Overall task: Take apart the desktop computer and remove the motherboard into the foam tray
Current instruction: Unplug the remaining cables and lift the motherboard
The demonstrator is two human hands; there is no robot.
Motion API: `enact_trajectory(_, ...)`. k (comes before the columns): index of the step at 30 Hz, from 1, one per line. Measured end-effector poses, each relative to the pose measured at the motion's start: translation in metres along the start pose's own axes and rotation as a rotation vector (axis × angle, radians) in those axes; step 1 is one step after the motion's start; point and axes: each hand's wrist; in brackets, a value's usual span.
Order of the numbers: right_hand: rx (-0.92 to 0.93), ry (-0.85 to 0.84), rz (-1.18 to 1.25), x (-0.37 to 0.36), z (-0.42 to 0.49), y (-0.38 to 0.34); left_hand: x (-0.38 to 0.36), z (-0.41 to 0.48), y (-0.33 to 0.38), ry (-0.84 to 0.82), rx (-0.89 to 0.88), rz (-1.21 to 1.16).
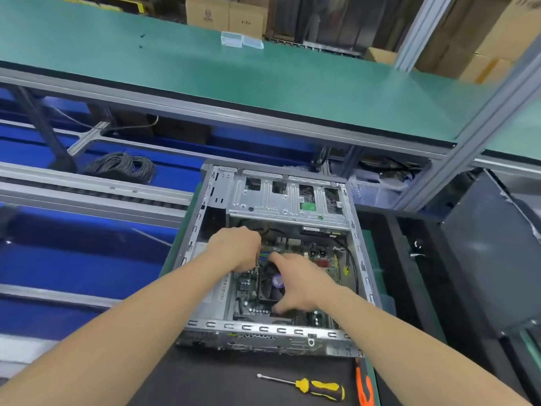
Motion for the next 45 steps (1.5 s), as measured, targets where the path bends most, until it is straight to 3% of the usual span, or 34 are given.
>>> enact_trajectory(4, 0.001, 0.073, 0.068, 0.007, 0.005, 0.006, -0.002, 0.000, 0.001, 0.051, 0.055, -0.025)
enact_trajectory(21, -0.059, 0.089, 0.184, 0.019, 0.034, 0.019, -0.004, 0.004, -0.002, 0.127, 0.054, -0.104)
enact_trajectory(28, -0.053, 0.191, -0.103, 0.023, 0.018, 0.009, -0.002, 0.003, -0.005, 0.244, -0.218, -0.046)
enact_trajectory(33, 0.008, 0.304, -0.208, 0.037, -0.007, -0.008, 0.000, 0.014, -0.003, 0.201, -0.295, -0.023)
enact_trajectory(35, 0.098, 0.217, -0.158, 0.039, -0.016, -0.017, 0.001, 0.017, -0.005, 0.216, -0.331, -0.088)
enact_trajectory(39, 0.099, -0.229, 0.012, 0.025, -0.014, -0.038, 0.009, 0.021, 0.004, 0.214, -0.470, -0.219)
enact_trajectory(42, 0.087, -0.295, -0.200, 0.002, 0.003, -0.051, 0.017, 0.024, 0.017, 0.115, -0.509, -0.129)
enact_trajectory(45, 0.062, -0.308, -0.351, -0.012, 0.016, -0.062, 0.020, 0.026, 0.023, 0.117, -0.490, 0.039)
Point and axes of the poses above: each hand's wrist, its own z-axis towards the middle knuckle, its own x-axis out of the back of the hand, y = z × x, and after that the axes turned 14 degrees about z, right-handed
